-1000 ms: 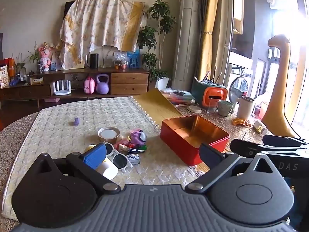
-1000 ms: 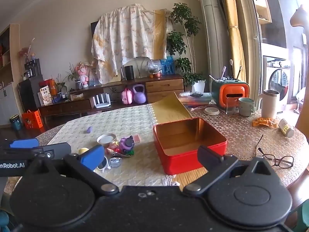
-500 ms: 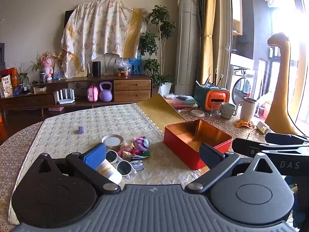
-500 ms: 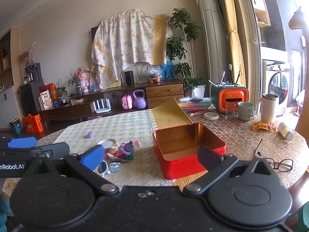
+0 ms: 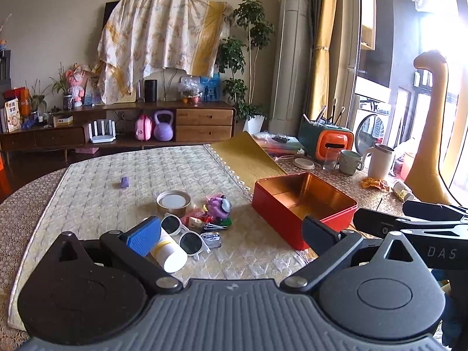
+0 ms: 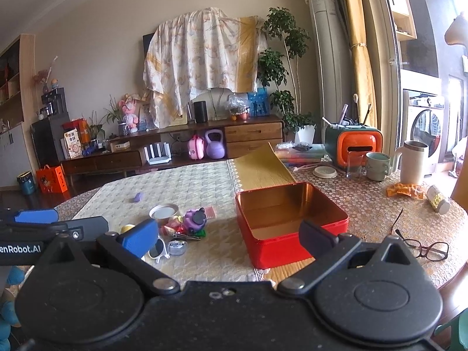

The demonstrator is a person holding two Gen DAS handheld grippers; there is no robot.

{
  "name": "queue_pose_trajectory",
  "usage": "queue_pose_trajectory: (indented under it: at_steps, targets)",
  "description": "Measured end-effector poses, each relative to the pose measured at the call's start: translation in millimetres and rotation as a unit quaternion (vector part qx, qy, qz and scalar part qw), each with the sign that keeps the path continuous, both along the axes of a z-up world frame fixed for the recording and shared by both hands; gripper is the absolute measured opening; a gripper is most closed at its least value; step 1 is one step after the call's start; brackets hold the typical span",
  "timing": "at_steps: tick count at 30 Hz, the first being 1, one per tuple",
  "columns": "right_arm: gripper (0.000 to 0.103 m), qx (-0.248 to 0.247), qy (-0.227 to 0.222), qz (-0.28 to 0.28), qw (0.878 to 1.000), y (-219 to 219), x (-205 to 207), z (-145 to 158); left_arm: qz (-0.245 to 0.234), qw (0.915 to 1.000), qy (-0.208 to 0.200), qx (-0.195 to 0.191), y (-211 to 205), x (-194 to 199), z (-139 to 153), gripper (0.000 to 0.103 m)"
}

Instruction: Organize rigid objects

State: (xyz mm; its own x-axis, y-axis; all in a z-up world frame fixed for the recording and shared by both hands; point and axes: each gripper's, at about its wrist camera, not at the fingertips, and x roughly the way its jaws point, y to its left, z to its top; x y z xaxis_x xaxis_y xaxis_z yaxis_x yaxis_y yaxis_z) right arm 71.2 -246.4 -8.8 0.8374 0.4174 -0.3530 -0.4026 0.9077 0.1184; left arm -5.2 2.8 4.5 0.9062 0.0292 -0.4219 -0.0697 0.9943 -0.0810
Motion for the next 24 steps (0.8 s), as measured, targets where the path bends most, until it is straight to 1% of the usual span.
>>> queue_pose_trajectory:
  at_steps: [7,12,15,19,24]
  targets:
    - [0.103,-0.01,0.012,-0.001,1.0,7.9,8.6,-4.5,-0.006,0.9999,0.005,-0.011,7.5,5.6,-7.0,0.103]
    - [0.102,-0.016,0.018,0.006,1.0,16.4,19.2,-7.0,-0.005,1.0,0.0,-0.004,12.8,12.1,-10.6,0.103]
    - [0.102,-0.013,0.023,0.021,0.999,22.1,27.9,-9.7,0.009,0.9999,0.008,-0.003,21.4,19.4,-15.5,0.103]
    - [0.103,-0.017,0.026,0.042,0.999,32.6,43.4,-12.2,0.027,0.999,0.029,-0.019,40.0,32.6,-27.0,0.103]
    - [0.103,-0.022,0.039,0.072,0.996,50.1,71.8,-16.2,0.053,0.9973,0.05,0.0,58.1,54.7,-44.2,0.103]
